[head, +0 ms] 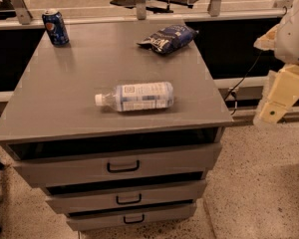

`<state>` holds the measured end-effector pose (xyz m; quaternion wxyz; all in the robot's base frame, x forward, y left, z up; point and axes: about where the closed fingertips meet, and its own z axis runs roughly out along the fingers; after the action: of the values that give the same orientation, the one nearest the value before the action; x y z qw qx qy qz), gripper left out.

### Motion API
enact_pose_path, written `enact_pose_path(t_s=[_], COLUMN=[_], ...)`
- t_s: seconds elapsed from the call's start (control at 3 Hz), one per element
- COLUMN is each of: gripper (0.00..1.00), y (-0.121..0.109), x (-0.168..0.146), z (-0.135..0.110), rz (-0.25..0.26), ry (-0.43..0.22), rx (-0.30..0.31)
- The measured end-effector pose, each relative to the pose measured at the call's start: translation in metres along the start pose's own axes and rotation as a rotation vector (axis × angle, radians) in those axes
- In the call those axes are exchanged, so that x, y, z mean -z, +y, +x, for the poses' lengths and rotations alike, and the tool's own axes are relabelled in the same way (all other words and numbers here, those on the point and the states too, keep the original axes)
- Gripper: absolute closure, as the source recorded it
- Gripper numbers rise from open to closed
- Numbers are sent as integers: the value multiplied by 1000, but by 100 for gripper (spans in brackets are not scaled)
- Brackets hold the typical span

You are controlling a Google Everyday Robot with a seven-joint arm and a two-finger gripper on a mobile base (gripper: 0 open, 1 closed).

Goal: Move blue chip bag near blue plastic bottle

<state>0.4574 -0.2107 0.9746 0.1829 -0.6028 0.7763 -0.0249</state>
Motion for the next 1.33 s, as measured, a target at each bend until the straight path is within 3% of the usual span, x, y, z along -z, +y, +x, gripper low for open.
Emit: enact_pose_path(t_s=[0.33, 0.67, 1.0, 1.33], gripper=[0, 0, 0, 0], y=[-38, -93, -133, -133], x=[-18, -39, -47, -49], z=[-19, -53, -83, -84], rz=[29, 76, 111, 111], ry=[-92, -223, -327, -331], rx=[3, 11, 19, 17])
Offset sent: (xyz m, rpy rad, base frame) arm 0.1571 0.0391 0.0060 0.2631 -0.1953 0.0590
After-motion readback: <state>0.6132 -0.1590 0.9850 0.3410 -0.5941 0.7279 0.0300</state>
